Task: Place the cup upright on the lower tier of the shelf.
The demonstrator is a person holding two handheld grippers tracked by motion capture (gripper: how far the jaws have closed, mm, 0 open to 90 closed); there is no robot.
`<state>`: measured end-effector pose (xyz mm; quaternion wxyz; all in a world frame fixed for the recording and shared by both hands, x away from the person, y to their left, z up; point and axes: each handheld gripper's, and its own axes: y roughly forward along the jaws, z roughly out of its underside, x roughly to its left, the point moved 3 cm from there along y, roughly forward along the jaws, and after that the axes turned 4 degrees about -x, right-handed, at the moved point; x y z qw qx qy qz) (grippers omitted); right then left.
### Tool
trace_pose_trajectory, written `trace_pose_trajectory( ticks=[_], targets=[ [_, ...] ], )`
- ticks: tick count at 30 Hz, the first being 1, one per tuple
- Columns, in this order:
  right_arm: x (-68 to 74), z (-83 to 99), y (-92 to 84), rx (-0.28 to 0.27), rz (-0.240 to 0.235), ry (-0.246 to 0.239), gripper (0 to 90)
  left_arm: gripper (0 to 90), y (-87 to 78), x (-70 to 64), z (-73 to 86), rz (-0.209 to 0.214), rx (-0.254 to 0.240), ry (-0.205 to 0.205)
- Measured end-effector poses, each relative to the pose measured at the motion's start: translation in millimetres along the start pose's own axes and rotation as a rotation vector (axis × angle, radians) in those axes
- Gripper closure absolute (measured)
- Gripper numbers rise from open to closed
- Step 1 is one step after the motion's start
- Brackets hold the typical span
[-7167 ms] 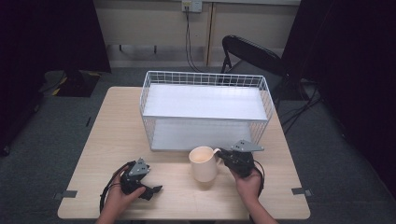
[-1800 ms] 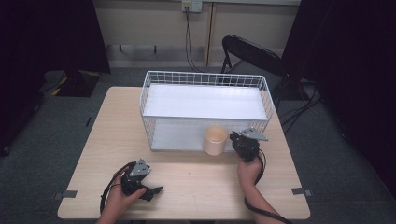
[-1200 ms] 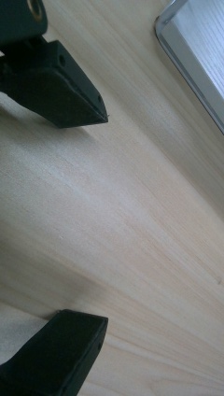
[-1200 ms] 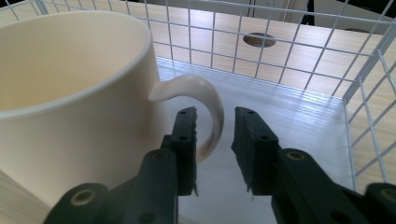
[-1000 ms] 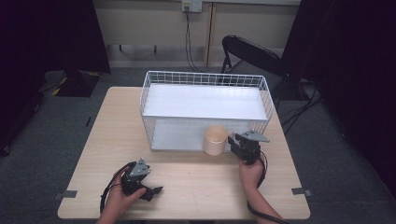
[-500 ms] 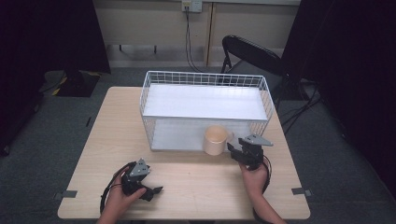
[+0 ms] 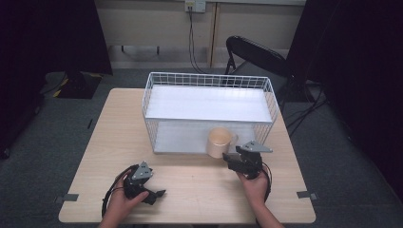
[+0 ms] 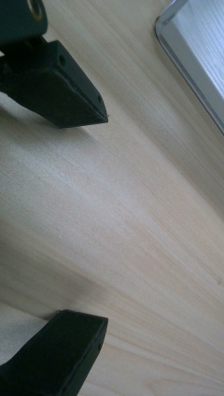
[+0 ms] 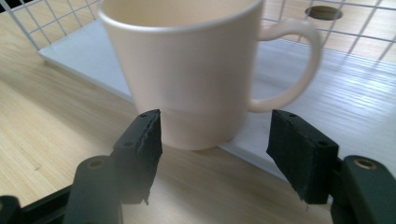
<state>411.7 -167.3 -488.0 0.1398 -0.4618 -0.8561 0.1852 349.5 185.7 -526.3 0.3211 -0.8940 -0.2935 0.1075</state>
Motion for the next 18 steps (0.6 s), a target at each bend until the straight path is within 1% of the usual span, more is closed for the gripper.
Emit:
trace_pose_trajectory(
  ticks=[4,13,18],
  targets=[
    [7.1,-2.0,6.5,0.005,-0.012,-0.011,34.6,3.7,0.0,0.0,0.0,0.0,0.0,0.0],
    [11.1,-6.5,11.4,0.008,-0.012,-0.021,35.6,3.7,0.0,0.0,0.0,0.0,0.0,0.0],
    [11.0,-8.1,13.3,0.007,-0.002,-0.026,38.6,3.7,0.0,0.0,0.0,0.0,0.0,0.0]
  ],
)
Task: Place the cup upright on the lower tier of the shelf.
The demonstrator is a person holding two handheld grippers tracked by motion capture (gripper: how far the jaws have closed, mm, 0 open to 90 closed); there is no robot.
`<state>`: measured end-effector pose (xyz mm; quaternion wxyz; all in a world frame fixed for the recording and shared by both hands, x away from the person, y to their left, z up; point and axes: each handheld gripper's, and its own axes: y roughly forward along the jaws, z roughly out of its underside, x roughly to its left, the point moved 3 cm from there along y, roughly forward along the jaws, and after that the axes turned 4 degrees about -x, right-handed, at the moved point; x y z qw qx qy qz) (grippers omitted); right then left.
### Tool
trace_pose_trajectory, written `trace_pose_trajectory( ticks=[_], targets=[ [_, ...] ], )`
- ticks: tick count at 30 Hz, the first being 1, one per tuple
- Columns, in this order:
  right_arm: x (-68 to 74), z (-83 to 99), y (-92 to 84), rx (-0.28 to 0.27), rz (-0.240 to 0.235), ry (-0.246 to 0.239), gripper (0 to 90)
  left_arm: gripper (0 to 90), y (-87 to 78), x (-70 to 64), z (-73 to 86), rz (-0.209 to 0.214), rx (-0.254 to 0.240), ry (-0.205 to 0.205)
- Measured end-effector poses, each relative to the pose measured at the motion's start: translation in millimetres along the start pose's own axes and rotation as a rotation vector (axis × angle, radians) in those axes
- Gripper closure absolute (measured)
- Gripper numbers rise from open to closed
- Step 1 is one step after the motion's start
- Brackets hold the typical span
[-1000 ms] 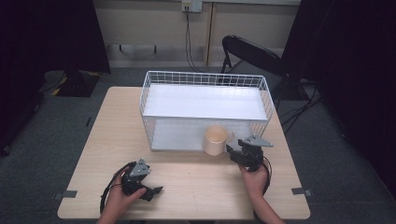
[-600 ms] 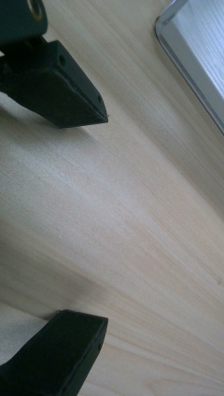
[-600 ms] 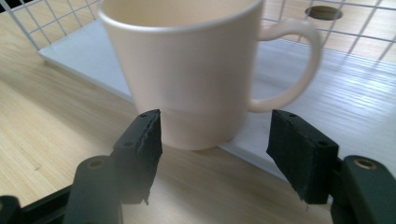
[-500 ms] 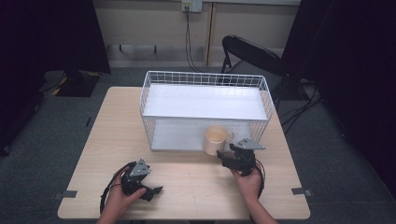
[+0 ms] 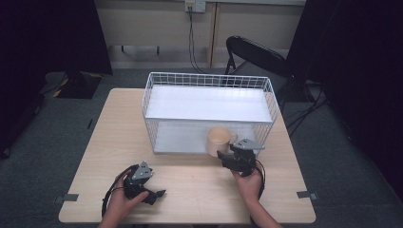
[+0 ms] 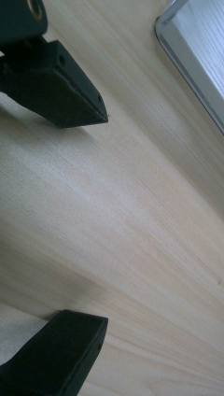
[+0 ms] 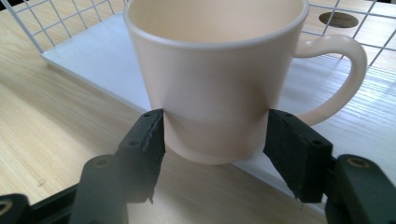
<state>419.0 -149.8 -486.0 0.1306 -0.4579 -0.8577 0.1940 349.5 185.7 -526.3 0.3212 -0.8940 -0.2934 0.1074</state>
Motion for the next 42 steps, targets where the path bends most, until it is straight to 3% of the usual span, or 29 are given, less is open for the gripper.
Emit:
trace_pose_trajectory(
  ticks=[28,42],
  targets=[
    [0.0,-5.6,13.1,-0.014,0.047,0.015,61.1,3.7,0.0,0.0,0.0,0.0,0.0,0.0],
    [-1.5,-14.4,18.3,-0.024,0.056,0.014,61.3,3.7,0.0,0.0,0.0,0.0,0.0,0.0]
  ],
)
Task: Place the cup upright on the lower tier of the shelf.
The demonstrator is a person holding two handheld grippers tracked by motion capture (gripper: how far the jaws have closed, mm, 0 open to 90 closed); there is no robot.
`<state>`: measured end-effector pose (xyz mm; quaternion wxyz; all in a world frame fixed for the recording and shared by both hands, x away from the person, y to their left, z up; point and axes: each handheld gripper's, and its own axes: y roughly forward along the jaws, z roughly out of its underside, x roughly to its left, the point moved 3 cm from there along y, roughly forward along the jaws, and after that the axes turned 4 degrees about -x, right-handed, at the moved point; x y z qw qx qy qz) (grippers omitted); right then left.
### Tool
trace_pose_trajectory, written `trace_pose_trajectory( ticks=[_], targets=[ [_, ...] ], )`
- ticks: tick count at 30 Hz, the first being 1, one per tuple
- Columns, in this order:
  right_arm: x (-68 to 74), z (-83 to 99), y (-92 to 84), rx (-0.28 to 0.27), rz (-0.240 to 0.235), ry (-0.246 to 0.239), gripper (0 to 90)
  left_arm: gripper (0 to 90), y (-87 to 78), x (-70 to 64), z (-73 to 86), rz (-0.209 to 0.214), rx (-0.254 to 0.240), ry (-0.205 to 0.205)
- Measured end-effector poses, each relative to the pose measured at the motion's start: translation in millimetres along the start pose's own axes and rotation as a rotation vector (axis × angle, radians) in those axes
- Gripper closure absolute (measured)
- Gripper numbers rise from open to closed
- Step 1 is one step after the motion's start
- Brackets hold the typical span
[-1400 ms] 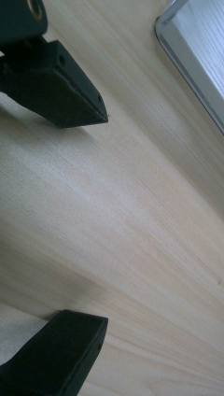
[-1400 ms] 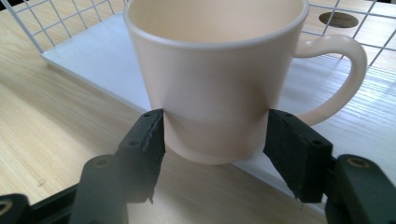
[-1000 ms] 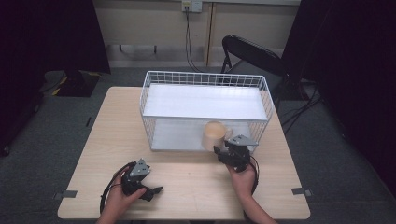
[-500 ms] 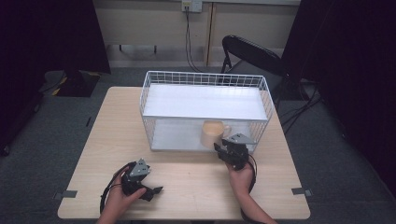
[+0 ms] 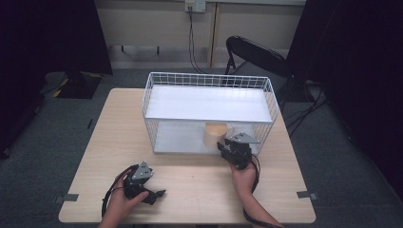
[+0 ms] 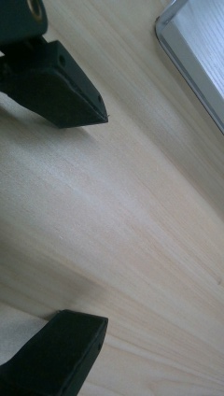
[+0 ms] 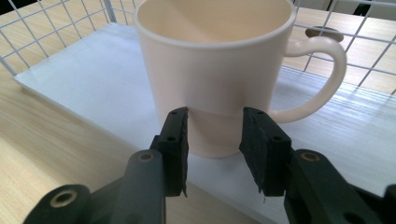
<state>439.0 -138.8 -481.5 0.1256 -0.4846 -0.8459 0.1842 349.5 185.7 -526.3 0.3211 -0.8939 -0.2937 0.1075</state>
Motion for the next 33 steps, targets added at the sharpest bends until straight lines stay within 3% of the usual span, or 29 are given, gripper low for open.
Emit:
trace_pose_trajectory(
  ticks=[5,7,8,9,14,18,33],
  targets=[
    [-2.3,0.2,-0.4,0.002,-0.009,0.004,52.5,3.7,0.0,-0.1,0.0,0.0,0.0,-0.001],
    [-2.8,1.0,-1.6,0.0,-0.012,0.001,45.8,3.7,0.0,0.0,0.0,0.0,0.0,-0.001],
    [-2.9,1.5,-2.8,-0.004,-0.019,0.007,38.0,3.7,0.0,-0.1,0.0,0.0,0.0,-0.001],
    [-2.9,1.5,-2.8,-0.004,-0.019,0.007,38.0,3.7,0.0,-0.1,0.0,0.0,0.0,-0.001],
    [-0.1,1.4,-6.6,-0.008,-0.066,-0.007,27.3,3.7,0.0,-0.1,0.0,0.0,0.0,-0.001],
    [0.4,2.3,-8.1,-0.003,-0.092,0.006,22.9,3.7,0.0,-0.1,0.0,0.0,0.0,-0.001],
    [-2.1,5.3,-22.2,-0.012,-0.16,-0.033,16.3,3.7,0.0,-0.1,0.0,0.0,0.0,-0.001]
  ],
)
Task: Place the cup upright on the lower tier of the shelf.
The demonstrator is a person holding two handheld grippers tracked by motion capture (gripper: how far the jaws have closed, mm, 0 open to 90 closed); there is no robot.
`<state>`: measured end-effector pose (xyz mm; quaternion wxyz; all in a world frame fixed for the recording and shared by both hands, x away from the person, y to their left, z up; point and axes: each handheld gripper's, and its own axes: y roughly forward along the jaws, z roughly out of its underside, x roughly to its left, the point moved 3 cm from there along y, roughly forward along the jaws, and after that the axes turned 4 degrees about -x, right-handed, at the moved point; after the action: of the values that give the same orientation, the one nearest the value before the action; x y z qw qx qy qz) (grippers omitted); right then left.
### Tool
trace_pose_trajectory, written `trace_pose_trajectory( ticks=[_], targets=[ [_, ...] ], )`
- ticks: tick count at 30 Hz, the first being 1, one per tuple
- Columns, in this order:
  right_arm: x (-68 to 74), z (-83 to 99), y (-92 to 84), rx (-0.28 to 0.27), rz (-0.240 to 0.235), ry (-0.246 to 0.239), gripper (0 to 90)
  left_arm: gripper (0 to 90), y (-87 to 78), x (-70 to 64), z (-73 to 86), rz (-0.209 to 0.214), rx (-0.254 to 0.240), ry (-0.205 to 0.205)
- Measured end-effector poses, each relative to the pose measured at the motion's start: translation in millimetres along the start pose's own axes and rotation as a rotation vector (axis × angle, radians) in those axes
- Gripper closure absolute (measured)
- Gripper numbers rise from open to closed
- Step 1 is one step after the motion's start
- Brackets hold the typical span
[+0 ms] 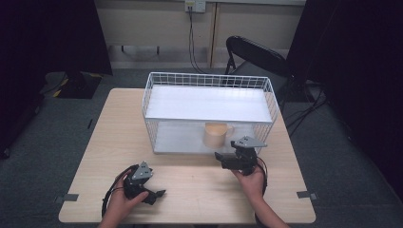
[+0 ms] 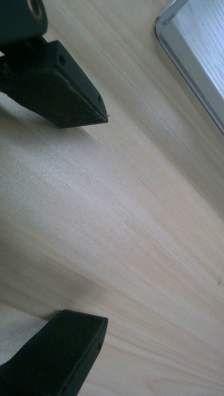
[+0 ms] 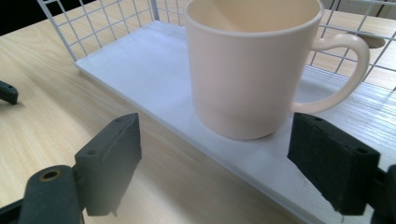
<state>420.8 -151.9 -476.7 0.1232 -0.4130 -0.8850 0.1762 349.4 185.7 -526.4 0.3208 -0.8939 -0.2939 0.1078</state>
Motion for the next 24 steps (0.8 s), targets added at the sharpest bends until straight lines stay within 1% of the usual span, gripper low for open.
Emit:
trace_pose_trajectory(
  ticks=[1,2,3,5,6,12,18,24],
  targets=[
    [0.1,0.7,-2.3,-0.005,-0.014,-0.006,15.2,3.7,0.0,0.0,0.0,0.0,0.0,0.0],
    [0.1,0.7,-2.3,-0.005,-0.014,-0.006,15.2,3.7,0.0,0.0,0.0,0.0,0.0,0.0],
    [-0.4,1.9,-4.2,-0.002,-0.018,-0.024,14.8,3.7,0.0,0.0,0.0,0.0,0.0,0.0],
    [-0.5,2.3,-5.1,-0.003,-0.02,-0.025,14.8,3.7,0.0,0.0,0.0,0.0,0.0,0.0],
    [-0.9,2.7,-7.0,-0.007,-0.03,-0.025,14.6,3.7,0.0,0.0,0.0,0.0,0.0,0.0],
    [-3.4,3.0,-12.8,-0.005,-0.036,-0.031,14.7,3.7,0.0,0.0,0.0,0.0,0.0,-0.001],
    [-6.6,5.1,-17.8,0.007,-0.04,-0.053,14.7,3.7,0.0,0.0,0.0,-0.001,0.0,0.0],
    [-8.1,8.6,-23.2,0.012,-0.056,-0.074,14.8,3.7,0.0,0.0,0.0,0.0,0.0,0.0]
  ],
)
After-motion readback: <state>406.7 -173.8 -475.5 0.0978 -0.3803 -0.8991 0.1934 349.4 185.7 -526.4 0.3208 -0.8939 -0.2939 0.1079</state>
